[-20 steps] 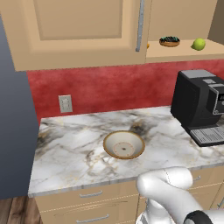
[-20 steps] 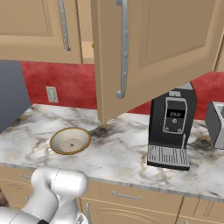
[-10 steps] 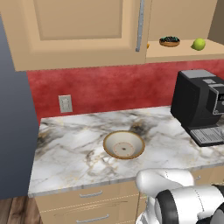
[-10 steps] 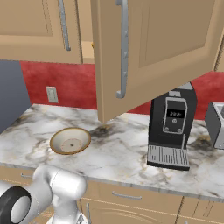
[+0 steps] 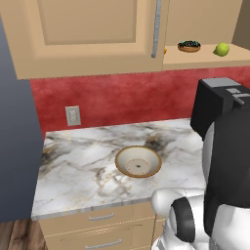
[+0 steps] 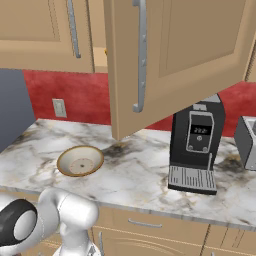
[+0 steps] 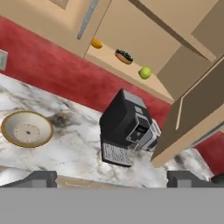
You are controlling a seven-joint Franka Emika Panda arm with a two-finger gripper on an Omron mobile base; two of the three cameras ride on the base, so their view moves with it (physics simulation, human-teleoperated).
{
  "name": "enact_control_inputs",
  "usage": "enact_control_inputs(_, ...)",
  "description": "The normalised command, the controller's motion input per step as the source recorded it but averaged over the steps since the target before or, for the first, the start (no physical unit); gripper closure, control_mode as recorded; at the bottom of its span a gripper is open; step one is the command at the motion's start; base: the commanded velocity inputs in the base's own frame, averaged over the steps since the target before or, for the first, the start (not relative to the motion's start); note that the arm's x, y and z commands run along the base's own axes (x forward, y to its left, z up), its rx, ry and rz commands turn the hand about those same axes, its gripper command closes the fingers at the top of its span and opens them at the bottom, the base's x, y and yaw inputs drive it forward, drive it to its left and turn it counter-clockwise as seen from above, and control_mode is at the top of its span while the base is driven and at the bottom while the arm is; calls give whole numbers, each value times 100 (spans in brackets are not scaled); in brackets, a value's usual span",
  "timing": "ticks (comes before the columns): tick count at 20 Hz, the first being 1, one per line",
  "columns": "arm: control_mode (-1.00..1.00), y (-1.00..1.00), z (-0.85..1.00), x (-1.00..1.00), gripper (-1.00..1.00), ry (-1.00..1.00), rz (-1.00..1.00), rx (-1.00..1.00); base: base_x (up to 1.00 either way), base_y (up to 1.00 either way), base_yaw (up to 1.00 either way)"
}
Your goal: Open the cabinet. Pick the orange and pear from the cabinet and place them into the bowl. Then close the cabinet.
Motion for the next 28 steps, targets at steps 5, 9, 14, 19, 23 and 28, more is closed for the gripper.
enact_control_inputs(5, -100, -4, -43, 73, -100, -1, 0, -1, 0, 0, 0)
enact_control_inputs(9, -100, -51, -89, 24, -100, -6, 3, -17, 0, 0, 0)
enact_control_inputs(14, -100, -59, -90, 18, -100, -9, 5, -14, 0, 0, 0)
enact_control_inputs(19, -100, -5, -1, 92, -100, -12, 0, 0, 0, 0, 0)
enact_control_inputs(23, -100, -45, 0, 98, -100, -6, -3, 1, 0, 0, 0)
enact_control_inputs(28, -100, -87, -1, 89, -100, -2, -10, 4, 0, 0, 0)
